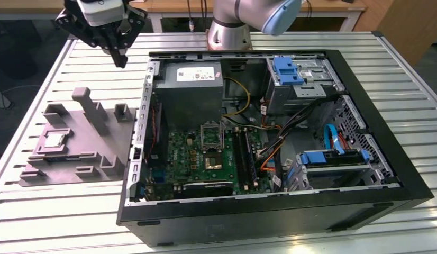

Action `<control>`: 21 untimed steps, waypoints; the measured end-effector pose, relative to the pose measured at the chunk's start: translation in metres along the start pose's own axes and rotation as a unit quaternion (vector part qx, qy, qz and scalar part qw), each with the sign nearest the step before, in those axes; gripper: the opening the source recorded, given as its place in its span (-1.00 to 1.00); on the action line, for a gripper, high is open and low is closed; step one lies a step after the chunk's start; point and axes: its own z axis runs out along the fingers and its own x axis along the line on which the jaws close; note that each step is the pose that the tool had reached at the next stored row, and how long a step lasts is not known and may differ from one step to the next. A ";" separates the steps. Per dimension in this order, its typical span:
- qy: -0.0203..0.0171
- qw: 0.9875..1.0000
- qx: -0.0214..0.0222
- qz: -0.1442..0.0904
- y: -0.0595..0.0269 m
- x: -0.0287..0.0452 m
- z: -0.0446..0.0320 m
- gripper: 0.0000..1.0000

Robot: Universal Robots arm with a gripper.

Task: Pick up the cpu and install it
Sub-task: 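Reach for the cpu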

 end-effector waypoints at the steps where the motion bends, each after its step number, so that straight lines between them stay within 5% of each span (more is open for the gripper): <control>1: 0.000 1.000 0.000 0.000 0.0000 0.0001 0.0000 -0.79; 11: 0.000 1.000 0.000 0.000 -0.0001 0.0018 0.0000 -0.79; 21: 0.000 1.000 0.000 0.000 -0.0009 0.0113 -0.0001 -0.79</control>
